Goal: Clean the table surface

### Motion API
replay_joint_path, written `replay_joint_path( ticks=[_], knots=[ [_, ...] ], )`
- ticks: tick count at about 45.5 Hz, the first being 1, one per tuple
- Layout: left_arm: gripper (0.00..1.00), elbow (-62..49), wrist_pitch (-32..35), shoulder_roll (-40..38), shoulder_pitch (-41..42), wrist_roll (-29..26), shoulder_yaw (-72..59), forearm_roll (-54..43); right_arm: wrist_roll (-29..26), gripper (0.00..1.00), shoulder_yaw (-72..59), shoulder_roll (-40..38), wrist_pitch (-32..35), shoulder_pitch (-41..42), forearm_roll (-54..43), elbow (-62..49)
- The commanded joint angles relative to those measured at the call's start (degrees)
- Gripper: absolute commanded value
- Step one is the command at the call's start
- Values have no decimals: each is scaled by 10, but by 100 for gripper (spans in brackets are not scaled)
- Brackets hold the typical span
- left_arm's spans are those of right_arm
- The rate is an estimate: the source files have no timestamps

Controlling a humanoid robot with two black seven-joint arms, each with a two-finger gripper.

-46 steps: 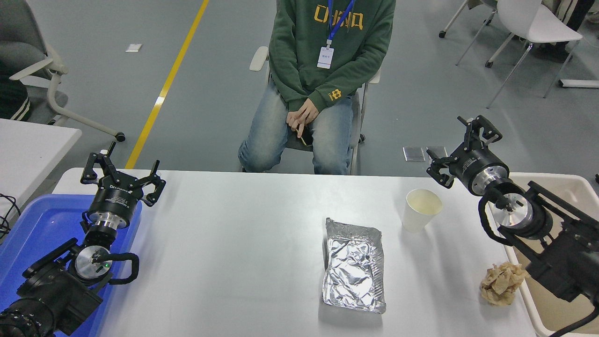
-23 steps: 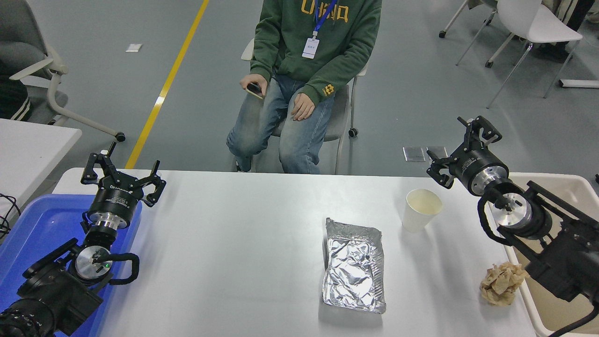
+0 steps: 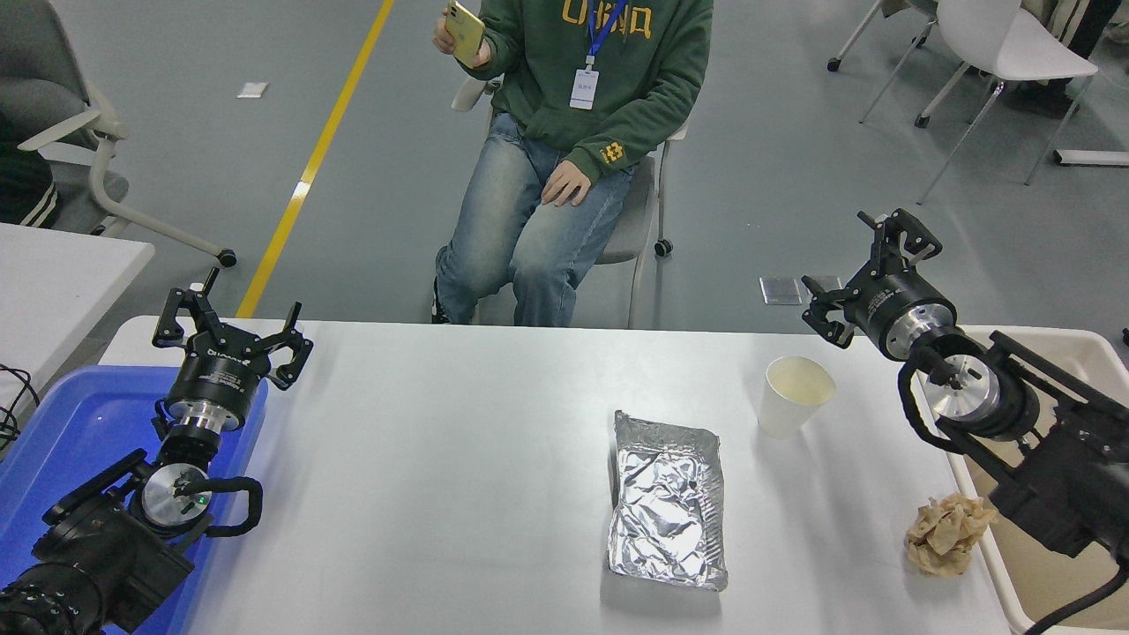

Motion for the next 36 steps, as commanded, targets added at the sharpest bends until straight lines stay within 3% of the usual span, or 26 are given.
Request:
replay_joint_path(
  ticks=[1,36],
  knots=[
    [100,0,1,0,-1,0,0,1,0,100,-6,0,0,1,-1,-1],
    [100,0,0,0,-1,0,0,0,1,100,5,-1,-1,9,-4,-3]
  ],
)
